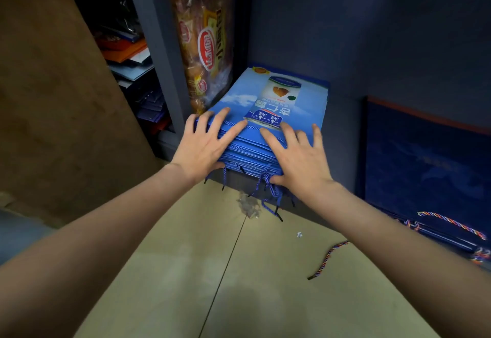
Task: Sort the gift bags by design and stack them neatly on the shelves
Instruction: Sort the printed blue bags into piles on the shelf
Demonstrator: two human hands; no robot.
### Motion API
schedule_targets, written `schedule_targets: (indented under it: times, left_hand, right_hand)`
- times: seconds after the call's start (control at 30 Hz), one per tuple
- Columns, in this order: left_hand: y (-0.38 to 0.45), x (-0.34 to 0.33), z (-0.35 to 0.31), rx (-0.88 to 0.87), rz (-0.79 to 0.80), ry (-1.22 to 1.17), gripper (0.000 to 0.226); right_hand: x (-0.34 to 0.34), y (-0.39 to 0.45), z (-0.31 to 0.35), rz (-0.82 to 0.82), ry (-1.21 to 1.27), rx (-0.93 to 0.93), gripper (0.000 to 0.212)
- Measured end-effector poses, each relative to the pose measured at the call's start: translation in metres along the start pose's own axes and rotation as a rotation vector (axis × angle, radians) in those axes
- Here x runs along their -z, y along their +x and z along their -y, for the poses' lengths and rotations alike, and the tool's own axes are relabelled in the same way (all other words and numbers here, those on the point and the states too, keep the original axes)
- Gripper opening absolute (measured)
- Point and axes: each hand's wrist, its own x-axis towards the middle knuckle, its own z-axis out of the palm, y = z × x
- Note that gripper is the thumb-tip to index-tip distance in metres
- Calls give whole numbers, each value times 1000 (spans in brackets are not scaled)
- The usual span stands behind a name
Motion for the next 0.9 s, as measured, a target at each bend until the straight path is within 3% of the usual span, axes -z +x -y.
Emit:
schedule_targets:
  times: [0.27,0.43,0.5,0.63,0.8,0.9]
  left_hand:
    - [6,1,9,-38,-53,39,115]
    - [2,-6,-17,-63,-25,82,116]
    - [1,-10,-25,-19,-52,-5,110]
    - [9,-10,-19,-33,-114,-283,85]
    - [20,6,-13,-34,-79,-335,79]
    - [26,21,-9,-42,50,-307,80]
  right_hand:
    - [-1,-4,-9,10,-41,4,106]
    - [-18,-18,-9,-144,-11,36,122]
    - [-23,-22,-9,-155,29,65,111]
    - [-16,-11,-15,-97,361,21,77]
    - [-14,-9,-20,-72,379,39,72]
    - [-8,-3,-28,-53,289,54,77]
